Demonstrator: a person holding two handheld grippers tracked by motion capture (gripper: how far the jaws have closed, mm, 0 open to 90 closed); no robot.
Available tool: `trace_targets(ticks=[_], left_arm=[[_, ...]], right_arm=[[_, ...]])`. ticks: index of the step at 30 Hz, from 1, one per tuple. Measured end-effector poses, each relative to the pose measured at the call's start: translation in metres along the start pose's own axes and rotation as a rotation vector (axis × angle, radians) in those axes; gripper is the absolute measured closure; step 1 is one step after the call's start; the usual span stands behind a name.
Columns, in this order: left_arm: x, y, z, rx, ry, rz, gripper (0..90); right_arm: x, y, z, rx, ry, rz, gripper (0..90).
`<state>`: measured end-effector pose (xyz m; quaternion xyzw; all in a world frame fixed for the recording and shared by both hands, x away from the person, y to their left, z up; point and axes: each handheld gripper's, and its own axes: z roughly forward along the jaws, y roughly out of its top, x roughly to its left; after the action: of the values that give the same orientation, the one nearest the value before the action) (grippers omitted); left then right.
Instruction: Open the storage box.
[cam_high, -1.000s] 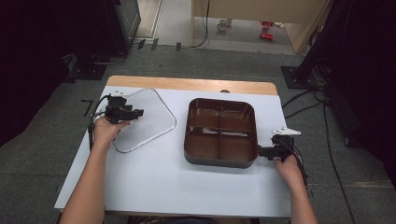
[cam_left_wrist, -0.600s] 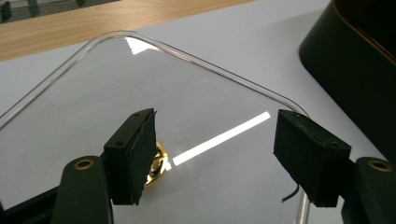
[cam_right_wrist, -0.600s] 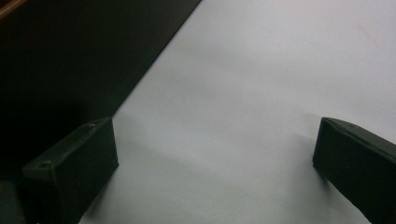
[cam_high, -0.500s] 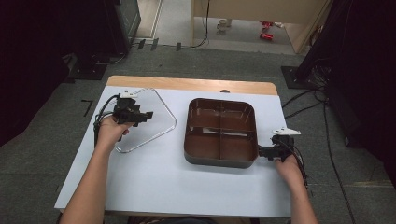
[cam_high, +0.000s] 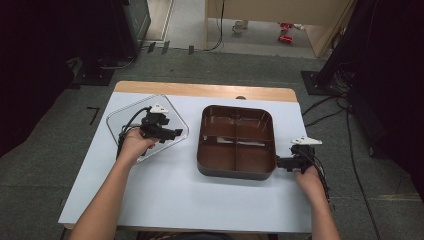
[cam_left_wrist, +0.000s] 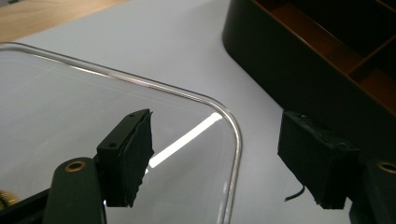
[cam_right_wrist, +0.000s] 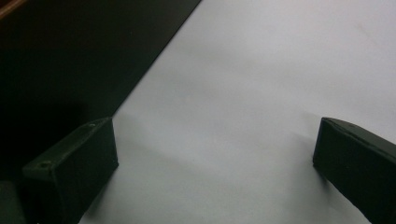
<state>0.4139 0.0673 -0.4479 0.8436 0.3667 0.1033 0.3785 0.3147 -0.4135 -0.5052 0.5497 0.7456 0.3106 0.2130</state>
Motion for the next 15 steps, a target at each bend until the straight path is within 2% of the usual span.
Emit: trace_targets(ticks=[4,11,15], left_arm=[[-0.009,-0.002,0.009,0.02,-0.016,0.034,26.2],[-0.025,-0.006,0.019,0.038,-0.039,0.122,26.2],[-0.031,-0.007,0.022,0.051,-0.064,0.146,26.2]], right_arm=[[0.0,0.0,0.0,0.0,0.0,-0.001,0.0],[0.0,0.0,0.0,0.0,0.0,0.0,0.0],[0.0,0.0,0.0,0.0,0.0,-0.001,0.0]])
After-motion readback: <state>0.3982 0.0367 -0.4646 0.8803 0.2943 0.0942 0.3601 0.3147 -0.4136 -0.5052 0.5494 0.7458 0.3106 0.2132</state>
